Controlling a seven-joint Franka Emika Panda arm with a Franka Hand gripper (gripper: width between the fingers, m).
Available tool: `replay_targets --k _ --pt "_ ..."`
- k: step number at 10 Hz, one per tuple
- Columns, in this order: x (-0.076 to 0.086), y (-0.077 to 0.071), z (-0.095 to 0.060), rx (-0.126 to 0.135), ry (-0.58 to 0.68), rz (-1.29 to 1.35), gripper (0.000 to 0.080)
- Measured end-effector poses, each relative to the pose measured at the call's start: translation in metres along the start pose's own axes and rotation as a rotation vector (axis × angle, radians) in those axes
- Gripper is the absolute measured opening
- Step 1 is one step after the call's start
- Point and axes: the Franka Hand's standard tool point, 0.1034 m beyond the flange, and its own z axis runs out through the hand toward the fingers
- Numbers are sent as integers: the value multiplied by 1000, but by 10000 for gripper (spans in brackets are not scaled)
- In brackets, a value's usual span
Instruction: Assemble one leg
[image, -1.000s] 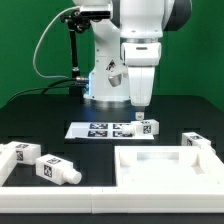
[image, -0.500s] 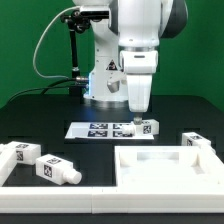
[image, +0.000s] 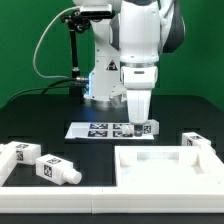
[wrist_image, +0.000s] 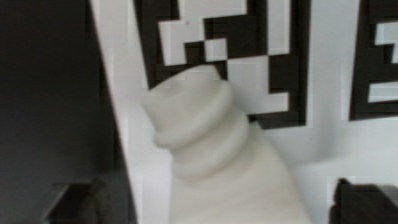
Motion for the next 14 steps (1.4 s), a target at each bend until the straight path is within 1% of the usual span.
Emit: replay_targets --k 1,2,3,4,6,7,8,9,10,11,12,14 --pt "0 0 0 0 0 2 515" --pt "0 1 0 -1 0 4 365" --pt "0 1 0 -1 0 10 285" --pt "0 2 0 -2 0 45 285" --pt "-10 19 -13 -63 13 171 285" --pt "-20 26 -14 -85 27 375 285" --pt "-24 26 -11 -78 38 625 285" --pt "-25 26 -7 -51 41 844 285" --pt "-30 30 -8 -17 42 991 285" --pt "-29 31 -9 -33 49 1017 285" --pt "-28 29 -7 -28 49 1090 285" --pt "-29 29 -8 -27 51 1174 285"
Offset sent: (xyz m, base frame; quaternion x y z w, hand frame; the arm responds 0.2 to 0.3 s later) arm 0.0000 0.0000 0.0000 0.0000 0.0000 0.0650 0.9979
